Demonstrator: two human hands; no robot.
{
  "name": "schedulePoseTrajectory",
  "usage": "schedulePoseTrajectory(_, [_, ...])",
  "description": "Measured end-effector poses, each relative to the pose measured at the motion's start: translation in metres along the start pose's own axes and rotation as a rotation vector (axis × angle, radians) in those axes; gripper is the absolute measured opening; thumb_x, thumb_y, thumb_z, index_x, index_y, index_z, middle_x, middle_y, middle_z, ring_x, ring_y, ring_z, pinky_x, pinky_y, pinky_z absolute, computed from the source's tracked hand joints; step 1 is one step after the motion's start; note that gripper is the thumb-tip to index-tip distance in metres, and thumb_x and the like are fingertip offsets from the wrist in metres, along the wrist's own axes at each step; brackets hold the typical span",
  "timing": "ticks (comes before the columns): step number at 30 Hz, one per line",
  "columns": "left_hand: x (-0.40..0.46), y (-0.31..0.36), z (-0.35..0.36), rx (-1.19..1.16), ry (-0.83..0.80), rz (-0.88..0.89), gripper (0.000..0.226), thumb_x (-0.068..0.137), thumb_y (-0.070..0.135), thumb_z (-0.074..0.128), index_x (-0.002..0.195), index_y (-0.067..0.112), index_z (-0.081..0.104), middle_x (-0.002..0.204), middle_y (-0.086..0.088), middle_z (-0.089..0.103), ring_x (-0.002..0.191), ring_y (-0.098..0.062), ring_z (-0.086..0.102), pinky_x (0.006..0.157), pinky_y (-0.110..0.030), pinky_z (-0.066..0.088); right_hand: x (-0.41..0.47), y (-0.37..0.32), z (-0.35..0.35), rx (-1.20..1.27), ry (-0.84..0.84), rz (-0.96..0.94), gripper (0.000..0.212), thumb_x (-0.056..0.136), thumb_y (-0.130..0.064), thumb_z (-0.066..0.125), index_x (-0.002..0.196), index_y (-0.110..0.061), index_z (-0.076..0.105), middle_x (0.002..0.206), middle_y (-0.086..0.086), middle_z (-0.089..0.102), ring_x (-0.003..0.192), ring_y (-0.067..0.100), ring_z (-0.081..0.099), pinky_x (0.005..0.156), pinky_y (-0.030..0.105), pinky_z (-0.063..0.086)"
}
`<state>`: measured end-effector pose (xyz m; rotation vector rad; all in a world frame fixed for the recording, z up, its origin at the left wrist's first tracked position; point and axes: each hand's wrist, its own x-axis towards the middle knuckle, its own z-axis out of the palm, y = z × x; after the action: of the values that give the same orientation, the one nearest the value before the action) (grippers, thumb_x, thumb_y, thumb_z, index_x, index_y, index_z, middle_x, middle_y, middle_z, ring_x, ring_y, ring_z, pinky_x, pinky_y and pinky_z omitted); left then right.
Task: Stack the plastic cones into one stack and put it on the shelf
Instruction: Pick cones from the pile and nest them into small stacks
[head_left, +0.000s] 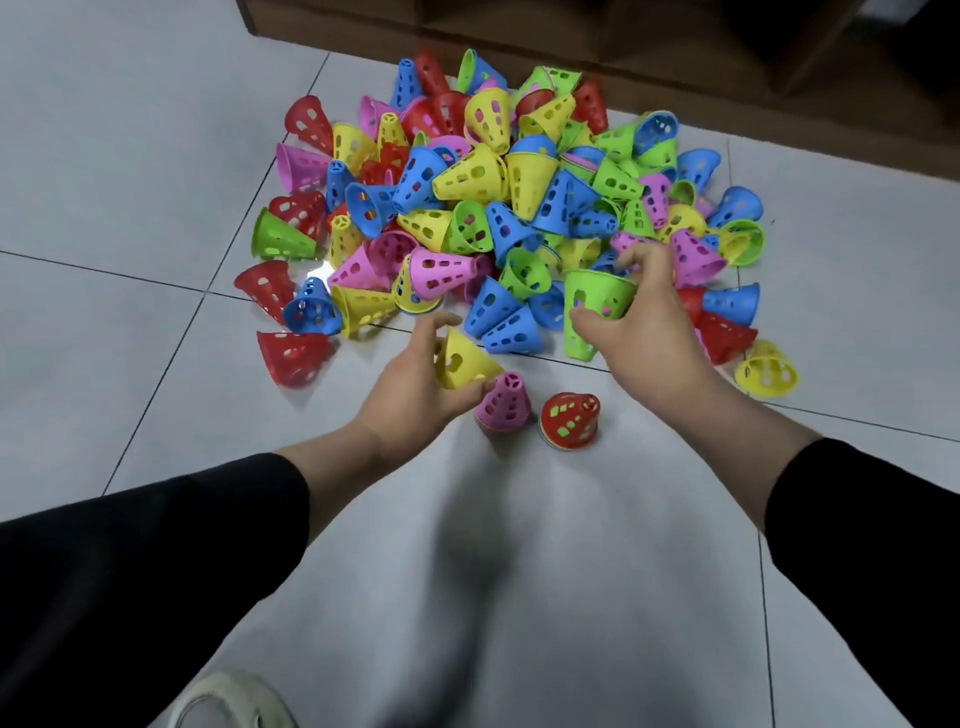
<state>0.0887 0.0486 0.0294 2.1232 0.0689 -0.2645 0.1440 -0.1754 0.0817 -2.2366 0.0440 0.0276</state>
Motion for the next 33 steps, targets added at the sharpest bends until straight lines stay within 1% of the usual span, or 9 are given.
schedulePoseTrajectory(3, [-0.001, 0.003, 0.003, 0.105, -0.041, 0.060, 0.074, 0.084, 0.044, 0.075, 0.144, 0.034, 0.033, 0.118, 0.002, 0.055, 0.103, -0.017, 0.057, 0.091, -0.032, 0.047, -0.008, 0.010, -0.017, -0.080, -0.078, 0.015, 0.058, 0.080, -0.023, 0.074, 0.125, -0.030, 0.037, 0.122, 0.004, 0.053, 0.086, 0.017, 0.055, 0.070, 0.027, 0.045])
schedulePoseTrajectory(7, [0.004, 0.002, 0.001, 0.459, -0.136, 0.184, 0.075, 0.086, 0.046, 0.072, 0.150, 0.032, 0.035, 0.128, -0.003, 0.053, 0.108, -0.023, 0.057, 0.085, -0.030, 0.046, -0.011, 0.022, -0.037, -0.411, -0.307, -0.002, 0.091, 0.081, -0.028, 0.071, 0.155, -0.021, 0.019, 0.155, 0.005, 0.033, 0.132, 0.025, 0.045, 0.101, 0.037, 0.044])
schedulePoseTrajectory(10, [0.016, 0.006, 0.004, 0.627, -0.207, 0.203, 0.073, 0.087, 0.042, 0.072, 0.149, 0.033, 0.036, 0.126, -0.005, 0.049, 0.104, -0.028, 0.059, 0.086, -0.037, 0.051, -0.017, 0.028, -0.038, -0.575, -0.535, 0.033, 0.106, 0.081, -0.035, 0.073, 0.158, -0.023, 0.001, 0.155, 0.010, 0.032, 0.124, 0.024, 0.048, 0.088, 0.028, 0.040])
schedulePoseTrajectory(15, [0.039, 0.021, 0.017, 0.893, -0.386, 0.240, 0.067, 0.085, 0.034, 0.071, 0.146, 0.033, 0.042, 0.117, -0.006, 0.050, 0.100, -0.030, 0.060, 0.080, -0.041, 0.054, -0.010, 0.017, -0.020, -0.806, -0.736, 0.016, 0.089, 0.080, -0.037, 0.072, 0.151, -0.015, 0.023, 0.130, 0.012, 0.048, 0.097, 0.025, 0.056, 0.071, 0.032, 0.049])
schedulePoseTrajectory(19, [0.043, 0.033, 0.029, 1.037, -0.413, 0.307, 0.053, 0.089, 0.027, 0.067, 0.139, 0.026, 0.050, 0.116, -0.007, 0.049, 0.100, -0.031, 0.058, 0.071, -0.038, 0.049, 0.008, -0.001, -0.019, -1.036, -0.855, -0.058, 0.079, 0.082, -0.045, 0.064, 0.145, -0.012, 0.029, 0.102, 0.008, 0.059, 0.078, 0.022, 0.058, 0.061, 0.034, 0.050])
schedulePoseTrajectory(22, [0.044, 0.033, 0.036, 0.972, -0.409, 0.268, 0.050, 0.088, 0.024, 0.069, 0.134, 0.019, 0.050, 0.116, -0.009, 0.050, 0.101, -0.032, 0.058, 0.075, -0.042, 0.051, 0.007, 0.000, -0.005, -1.195, -0.941, -0.081, 0.095, 0.084, -0.044, 0.063, 0.155, -0.010, 0.010, 0.112, 0.012, 0.057, 0.083, 0.024, 0.053, 0.065, 0.034, 0.046])
schedulePoseTrajectory(26, [0.039, 0.021, 0.032, 0.773, -0.323, 0.276, 0.053, 0.087, 0.029, 0.070, 0.132, 0.018, 0.044, 0.115, -0.009, 0.051, 0.099, -0.031, 0.058, 0.081, -0.043, 0.052, 0.001, 0.013, 0.022, -1.272, -0.907, -0.084, 0.099, 0.086, -0.032, 0.063, 0.157, -0.010, -0.002, 0.127, 0.014, 0.055, 0.102, 0.029, 0.050, 0.071, 0.037, 0.039])
schedulePoseTrajectory(29, [0.029, 0.002, 0.016, 0.709, -0.245, 0.294, 0.057, 0.091, 0.043, 0.064, 0.139, 0.023, 0.041, 0.122, -0.007, 0.052, 0.109, -0.029, 0.055, 0.088, -0.043, 0.051, -0.004, 0.019, 0.032, -1.282, -0.845, -0.173, 0.082, 0.087, -0.021, 0.056, 0.155, -0.011, 0.012, 0.139, 0.010, 0.050, 0.119, 0.032, 0.048, 0.076, 0.040, 0.034])
schedulePoseTrajectory(33, [0.022, -0.021, -0.013, 0.699, -0.171, 0.260, 0.055, 0.096, 0.046, 0.056, 0.144, 0.024, 0.042, 0.130, -0.003, 0.053, 0.119, -0.025, 0.053, 0.091, -0.039, 0.050, -0.015, 0.020, 0.039, -1.186, -0.711, -0.271, 0.054, 0.088, -0.005, 0.045, 0.141, -0.012, 0.037, 0.133, 0.006, 0.051, 0.114, 0.030, 0.047, 0.079, 0.039, 0.038])
